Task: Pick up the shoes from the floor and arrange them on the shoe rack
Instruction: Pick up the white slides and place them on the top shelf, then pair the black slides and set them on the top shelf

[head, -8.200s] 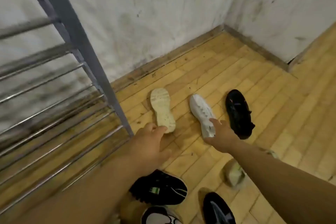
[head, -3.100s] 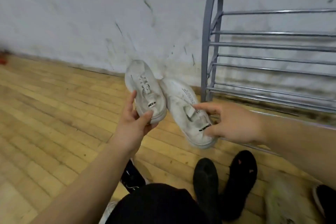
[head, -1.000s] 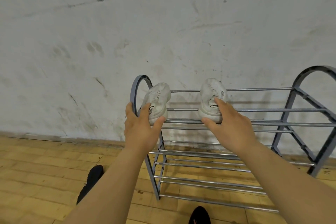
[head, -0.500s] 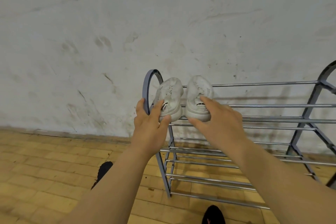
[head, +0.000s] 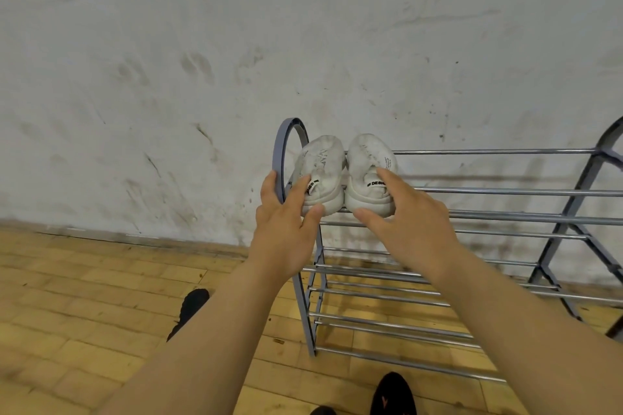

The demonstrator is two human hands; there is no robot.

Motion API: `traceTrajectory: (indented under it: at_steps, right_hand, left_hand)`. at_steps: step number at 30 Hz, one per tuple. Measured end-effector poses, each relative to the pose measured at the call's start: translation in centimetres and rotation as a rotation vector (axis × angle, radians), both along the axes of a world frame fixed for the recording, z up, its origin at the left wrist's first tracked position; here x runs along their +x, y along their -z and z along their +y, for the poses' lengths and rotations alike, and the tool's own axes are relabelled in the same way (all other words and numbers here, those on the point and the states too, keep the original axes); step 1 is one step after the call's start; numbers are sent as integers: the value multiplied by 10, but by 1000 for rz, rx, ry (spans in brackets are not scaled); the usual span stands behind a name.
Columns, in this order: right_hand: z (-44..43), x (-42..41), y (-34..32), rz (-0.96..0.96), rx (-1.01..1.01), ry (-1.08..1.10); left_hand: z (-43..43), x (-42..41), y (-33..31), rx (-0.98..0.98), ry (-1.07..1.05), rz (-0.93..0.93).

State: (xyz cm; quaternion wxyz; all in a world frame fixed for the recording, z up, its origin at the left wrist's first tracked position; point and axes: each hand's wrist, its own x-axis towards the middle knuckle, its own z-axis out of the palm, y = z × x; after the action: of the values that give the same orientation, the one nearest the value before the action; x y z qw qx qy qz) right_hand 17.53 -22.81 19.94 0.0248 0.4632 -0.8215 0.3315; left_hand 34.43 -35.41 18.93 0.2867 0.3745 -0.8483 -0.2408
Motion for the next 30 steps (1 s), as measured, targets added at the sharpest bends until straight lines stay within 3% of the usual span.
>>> traceTrajectory:
  at_steps: [4, 10, 12, 15, 18, 20, 25, 30]
  right_hand:
    - [7, -1, 3, 23, 18, -27]
    - [51, 17, 8, 258, -92, -197]
    - [68, 29, 9, 174, 91, -331]
    - [85, 36, 26, 12, 615, -495]
    - [91, 34, 72, -52, 1056, -534]
    - [92, 34, 111, -97, 1227, -539]
    - [79, 37, 197, -151, 1443, -469]
    - [62, 50, 301, -481, 1340, -253]
  left_hand:
    - [4, 12, -1, 36, 63, -28]
    - [25, 50, -4, 43, 135, -237]
    - [34, 64, -8, 102, 173, -307]
    - [43, 88, -1, 179, 258, -447]
    - [42, 121, 32, 332, 329, -562]
    - [36, 147, 68, 416, 349, -663]
    - [29, 178, 178, 619, 290, -768]
    - [42, 158, 287, 752, 251, -711]
